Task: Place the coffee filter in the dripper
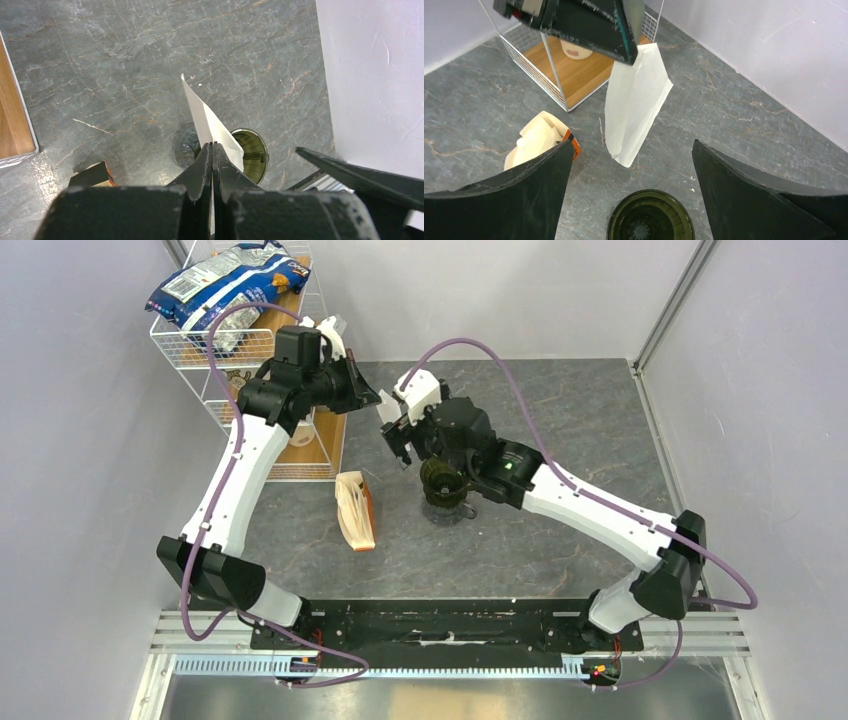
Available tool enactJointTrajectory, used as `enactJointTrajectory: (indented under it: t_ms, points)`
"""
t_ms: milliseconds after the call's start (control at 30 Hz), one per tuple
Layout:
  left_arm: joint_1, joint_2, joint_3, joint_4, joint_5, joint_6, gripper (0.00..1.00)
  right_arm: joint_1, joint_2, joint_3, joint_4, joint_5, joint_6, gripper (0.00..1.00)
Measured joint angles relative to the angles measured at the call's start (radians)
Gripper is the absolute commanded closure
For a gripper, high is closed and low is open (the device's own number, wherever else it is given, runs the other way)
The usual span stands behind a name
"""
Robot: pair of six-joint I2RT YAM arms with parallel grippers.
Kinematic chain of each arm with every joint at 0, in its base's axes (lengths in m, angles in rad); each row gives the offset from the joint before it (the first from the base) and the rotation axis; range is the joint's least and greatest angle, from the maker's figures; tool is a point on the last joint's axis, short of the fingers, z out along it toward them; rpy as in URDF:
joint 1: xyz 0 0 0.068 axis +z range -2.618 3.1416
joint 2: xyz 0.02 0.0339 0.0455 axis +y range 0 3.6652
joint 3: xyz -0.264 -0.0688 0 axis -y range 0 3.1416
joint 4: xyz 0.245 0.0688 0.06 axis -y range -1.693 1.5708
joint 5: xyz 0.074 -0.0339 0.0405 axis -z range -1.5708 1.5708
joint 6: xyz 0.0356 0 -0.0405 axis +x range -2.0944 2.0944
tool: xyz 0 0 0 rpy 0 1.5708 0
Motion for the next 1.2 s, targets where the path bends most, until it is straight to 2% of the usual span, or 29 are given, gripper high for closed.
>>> enactJointTrajectory:
  t_ms: [200, 433, 533, 733, 1200]
  points:
    - [0.009, 0.000, -0.002, 0.011, 0.011, -0.029, 0.98, 0.022, 0.056, 0.007, 0.032, 0.073, -0.052, 0.11]
    - [0.020, 0.000, -0.006, 0.014, 0.035, -0.040, 0.98, 0.021, 0.077, 0.015, 0.094, 0.127, -0.101, 0.12]
    - [0.027, 0.000, -0.008, 0.014, 0.046, -0.040, 0.98, 0.021, 0.080, 0.023, 0.095, 0.124, -0.108, 0.14]
    - [0.038, -0.003, -0.013, 0.014, 0.058, -0.045, 0.98, 0.017, 0.080, 0.035, 0.098, 0.124, -0.119, 0.24]
    - [0.042, -0.029, -0.030, 0.014, 0.113, -0.077, 0.98, -0.002, 0.114, 0.035, 0.098, 0.140, -0.161, 0.34]
